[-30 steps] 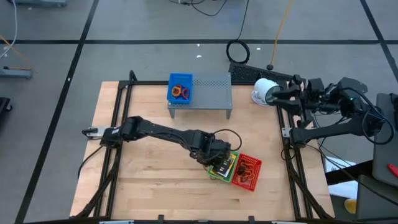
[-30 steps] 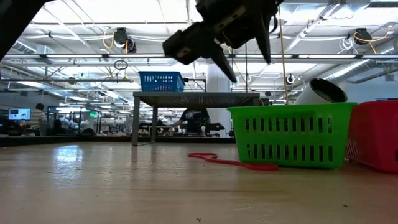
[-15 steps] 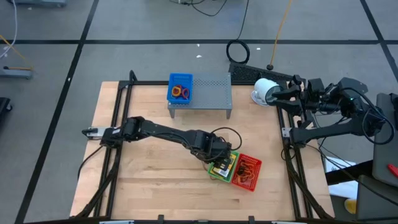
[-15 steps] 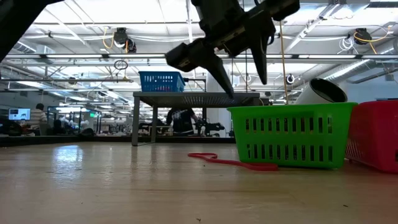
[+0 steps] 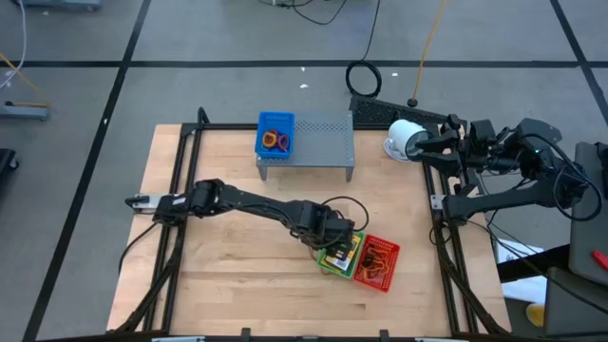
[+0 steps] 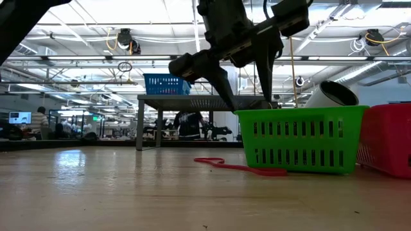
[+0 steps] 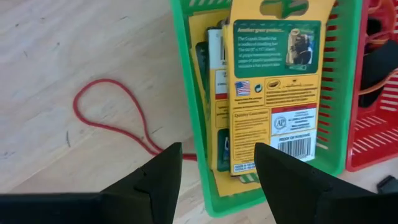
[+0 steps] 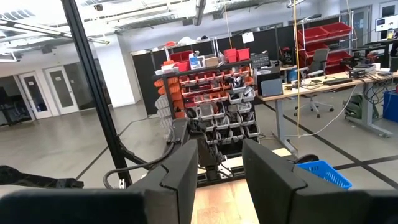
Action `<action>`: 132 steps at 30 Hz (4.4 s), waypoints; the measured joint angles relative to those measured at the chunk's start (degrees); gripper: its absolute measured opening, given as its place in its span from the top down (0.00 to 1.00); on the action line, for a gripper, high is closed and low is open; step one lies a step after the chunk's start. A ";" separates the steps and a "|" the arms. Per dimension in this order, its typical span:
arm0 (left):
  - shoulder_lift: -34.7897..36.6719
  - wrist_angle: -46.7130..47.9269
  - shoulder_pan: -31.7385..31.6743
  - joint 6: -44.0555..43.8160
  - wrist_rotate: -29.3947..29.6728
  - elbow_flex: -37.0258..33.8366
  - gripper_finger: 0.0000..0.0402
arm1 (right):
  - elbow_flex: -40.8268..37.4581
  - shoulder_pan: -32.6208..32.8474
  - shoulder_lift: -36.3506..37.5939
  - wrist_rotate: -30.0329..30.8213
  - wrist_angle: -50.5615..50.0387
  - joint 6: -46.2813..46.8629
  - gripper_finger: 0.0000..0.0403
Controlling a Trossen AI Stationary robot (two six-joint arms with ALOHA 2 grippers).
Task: Pick & Place Office Desk Supplies
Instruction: Put the green bin on the shelf
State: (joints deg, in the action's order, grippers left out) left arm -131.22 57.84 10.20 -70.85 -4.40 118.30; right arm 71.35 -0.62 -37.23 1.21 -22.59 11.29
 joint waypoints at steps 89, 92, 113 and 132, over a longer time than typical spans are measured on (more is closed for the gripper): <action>-0.96 6.31 -1.07 4.29 -5.81 4.03 0.99 | 0.00 0.02 -0.02 0.00 -3.32 0.18 0.70; -0.96 8.72 -1.57 5.20 -4.72 8.86 0.99 | 0.00 0.00 -0.02 0.05 -4.33 0.42 0.70; 12.13 8.42 -14.16 3.11 7.26 15.65 0.99 | -0.02 -0.02 -0.02 0.09 -9.16 -1.89 0.70; 11.93 10.82 -33.59 10.40 2.56 15.63 0.99 | -0.02 -0.02 -1.90 0.13 -9.43 -3.29 0.70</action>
State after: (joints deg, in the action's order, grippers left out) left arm -119.29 68.65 -23.39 -60.45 -1.84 133.93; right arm 71.33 -0.64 -39.14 1.34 -32.02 8.00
